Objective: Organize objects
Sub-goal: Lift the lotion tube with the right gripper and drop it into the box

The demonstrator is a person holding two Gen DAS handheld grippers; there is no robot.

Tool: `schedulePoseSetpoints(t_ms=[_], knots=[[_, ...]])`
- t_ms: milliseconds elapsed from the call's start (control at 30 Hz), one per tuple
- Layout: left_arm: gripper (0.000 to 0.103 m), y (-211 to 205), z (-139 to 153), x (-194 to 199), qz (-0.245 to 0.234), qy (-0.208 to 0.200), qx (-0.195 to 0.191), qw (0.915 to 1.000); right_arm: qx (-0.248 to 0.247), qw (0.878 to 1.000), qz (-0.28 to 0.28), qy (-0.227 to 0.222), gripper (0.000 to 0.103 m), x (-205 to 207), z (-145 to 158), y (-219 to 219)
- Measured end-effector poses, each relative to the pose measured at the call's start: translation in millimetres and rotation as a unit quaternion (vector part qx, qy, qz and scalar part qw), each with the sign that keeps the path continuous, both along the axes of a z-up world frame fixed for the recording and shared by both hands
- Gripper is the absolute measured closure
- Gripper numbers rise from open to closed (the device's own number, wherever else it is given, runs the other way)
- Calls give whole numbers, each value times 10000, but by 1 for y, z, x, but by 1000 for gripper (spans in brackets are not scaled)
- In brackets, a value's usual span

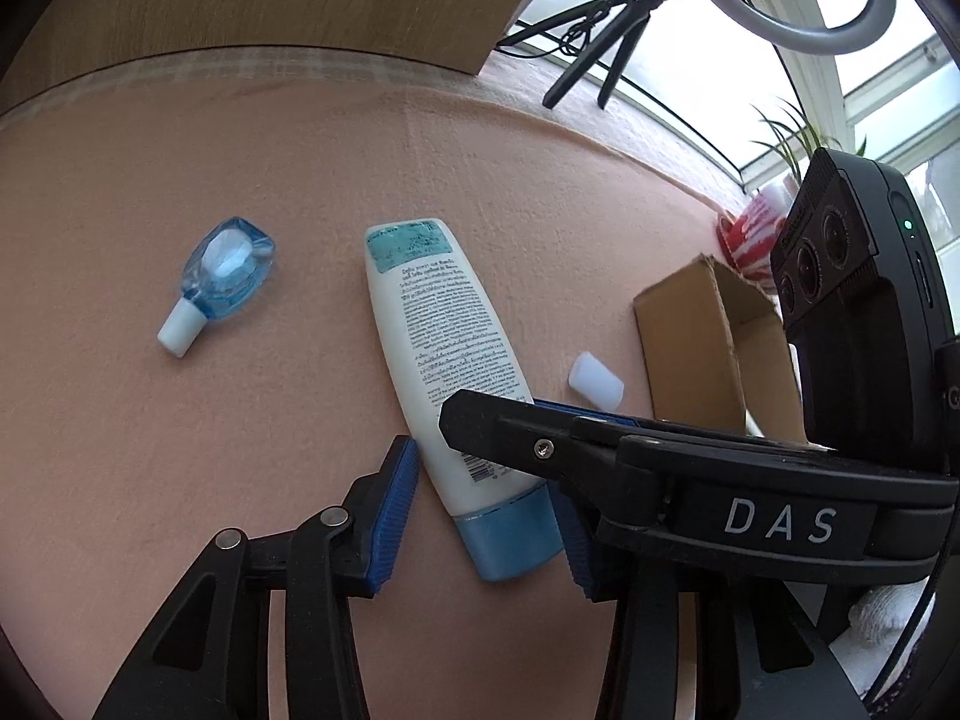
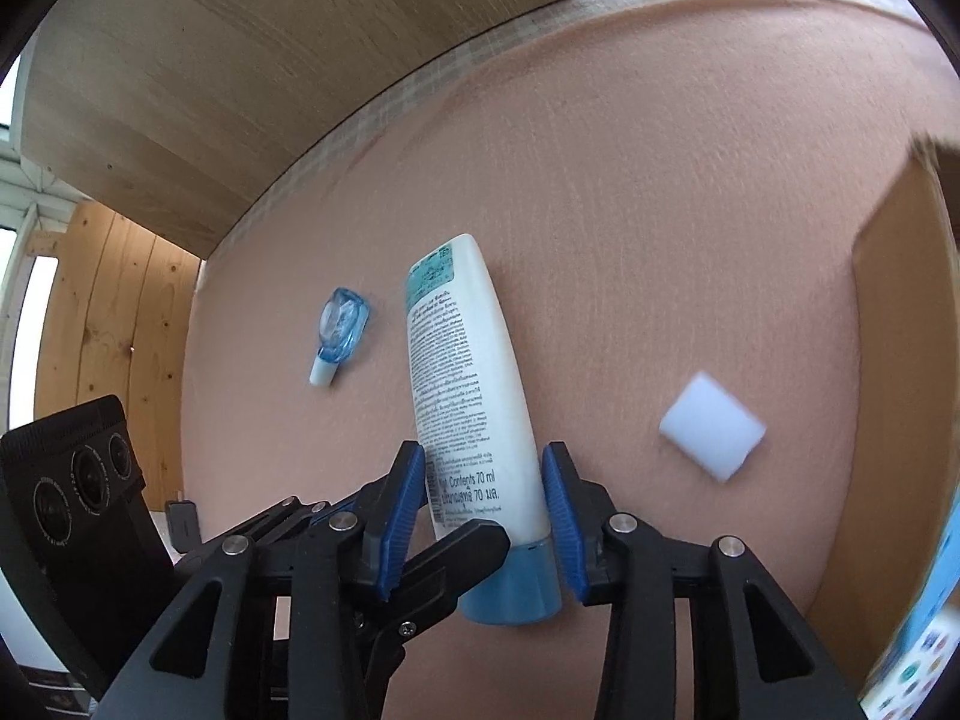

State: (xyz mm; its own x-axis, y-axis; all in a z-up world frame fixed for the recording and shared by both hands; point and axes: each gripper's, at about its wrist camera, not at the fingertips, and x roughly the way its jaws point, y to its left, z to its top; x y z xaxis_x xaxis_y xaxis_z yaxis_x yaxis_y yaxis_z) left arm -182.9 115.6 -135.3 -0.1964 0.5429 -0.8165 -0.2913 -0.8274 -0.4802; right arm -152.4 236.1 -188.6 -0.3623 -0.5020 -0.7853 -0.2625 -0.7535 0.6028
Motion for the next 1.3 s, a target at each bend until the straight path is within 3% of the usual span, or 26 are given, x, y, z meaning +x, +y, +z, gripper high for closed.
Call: schedulePoseSetpoints(t_ms=[267, 600, 900, 1300], knots=[[55, -7, 14, 34, -74, 212, -185, 9996, -186, 9995, -88, 230, 66, 36, 11, -18], [55, 8, 62, 64, -188, 717, -171, 9971, -271, 9968, -266, 697, 66, 74, 51, 0], [55, 67, 87, 90, -790, 981, -15, 9920, -170, 9928, -841, 839, 66, 129, 69, 45], [55, 140, 85, 120, -1598, 953, 98, 9825, -85, 9878, -1369, 733, 66, 183, 62, 98]])
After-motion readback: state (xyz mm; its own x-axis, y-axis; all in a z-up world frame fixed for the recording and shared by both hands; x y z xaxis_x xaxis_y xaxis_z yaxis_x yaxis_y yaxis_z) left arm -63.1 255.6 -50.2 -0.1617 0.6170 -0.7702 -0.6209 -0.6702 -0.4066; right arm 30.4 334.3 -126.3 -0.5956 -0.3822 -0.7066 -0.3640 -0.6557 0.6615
